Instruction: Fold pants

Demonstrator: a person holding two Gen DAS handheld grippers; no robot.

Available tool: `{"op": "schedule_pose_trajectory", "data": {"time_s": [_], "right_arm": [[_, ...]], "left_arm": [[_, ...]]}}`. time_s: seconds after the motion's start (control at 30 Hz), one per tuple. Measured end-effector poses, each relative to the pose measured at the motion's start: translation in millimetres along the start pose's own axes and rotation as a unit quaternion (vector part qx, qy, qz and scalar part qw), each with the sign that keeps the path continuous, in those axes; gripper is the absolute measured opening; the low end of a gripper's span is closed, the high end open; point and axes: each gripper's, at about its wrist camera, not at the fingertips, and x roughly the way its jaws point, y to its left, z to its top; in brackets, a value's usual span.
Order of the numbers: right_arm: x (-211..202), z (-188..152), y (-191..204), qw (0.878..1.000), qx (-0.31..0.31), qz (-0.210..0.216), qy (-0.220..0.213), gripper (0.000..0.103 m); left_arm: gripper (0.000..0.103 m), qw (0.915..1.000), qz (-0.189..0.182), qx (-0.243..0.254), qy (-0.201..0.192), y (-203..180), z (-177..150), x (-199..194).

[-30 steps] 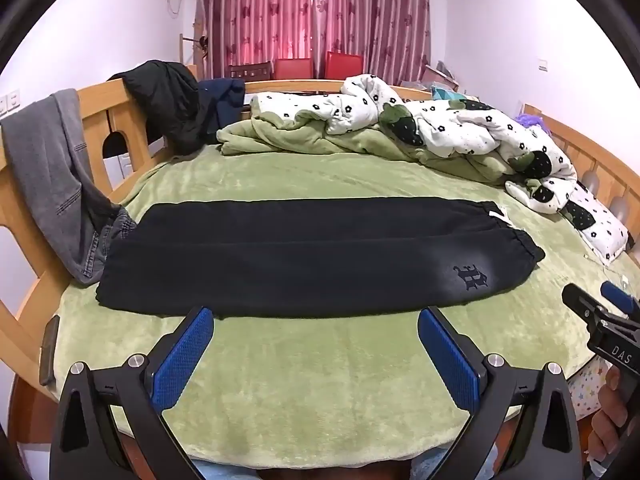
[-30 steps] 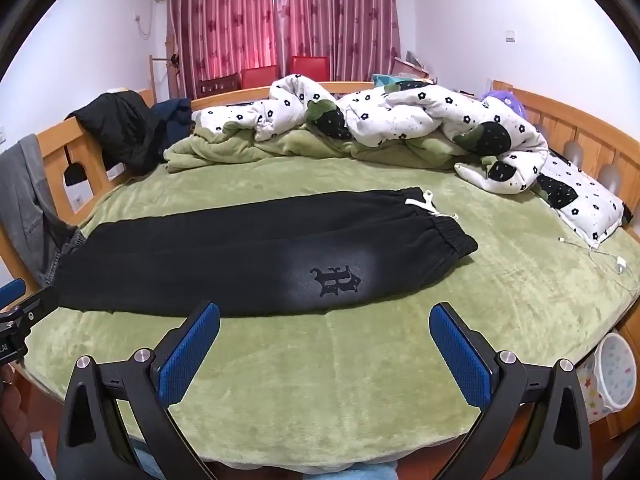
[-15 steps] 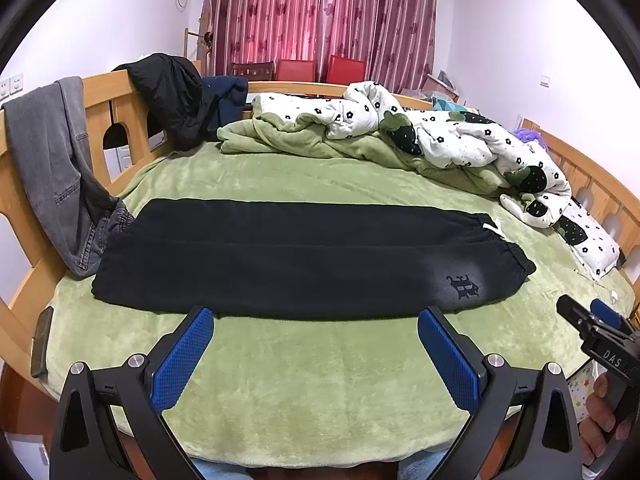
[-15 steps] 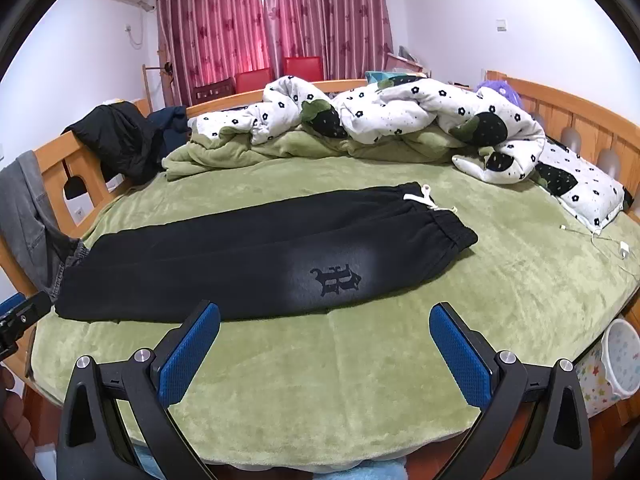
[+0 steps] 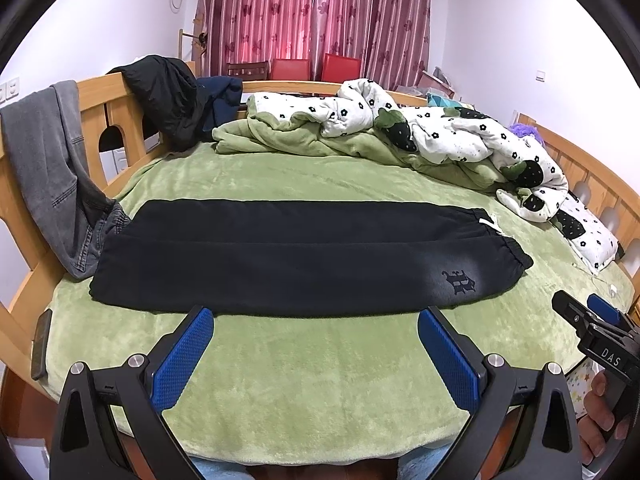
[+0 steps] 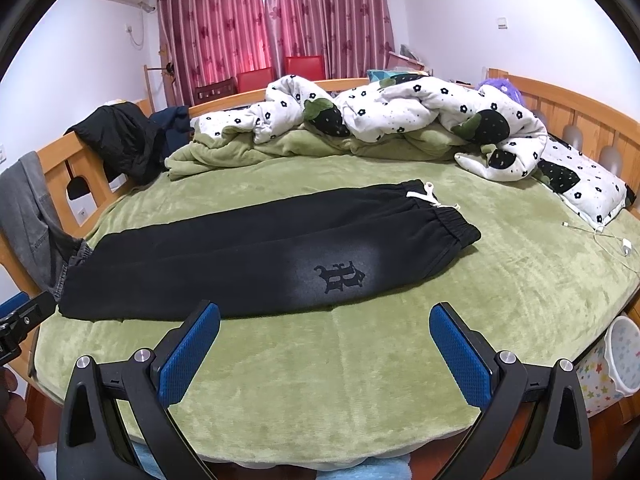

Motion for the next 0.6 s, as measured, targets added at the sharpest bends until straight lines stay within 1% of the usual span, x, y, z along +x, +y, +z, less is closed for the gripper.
{"op": "schedule_pose_trajectory", "data": {"time_s": [0.43,0.6], "right_arm": [[-1.2,-0.7,3.2,1.000,-0.005,0.001,0.000,0.103],[-2.1,0.9,4.3,1.000,-0.006,0.002,0.000,0.103]], "left_arm": [[0.103,1.0000,-0.002,0.005,0.004,-3.2,-1.1,0.5],[0.103,1.0000,-0.001,-0.003,0.004,5.1,1.3,1.3]]}}
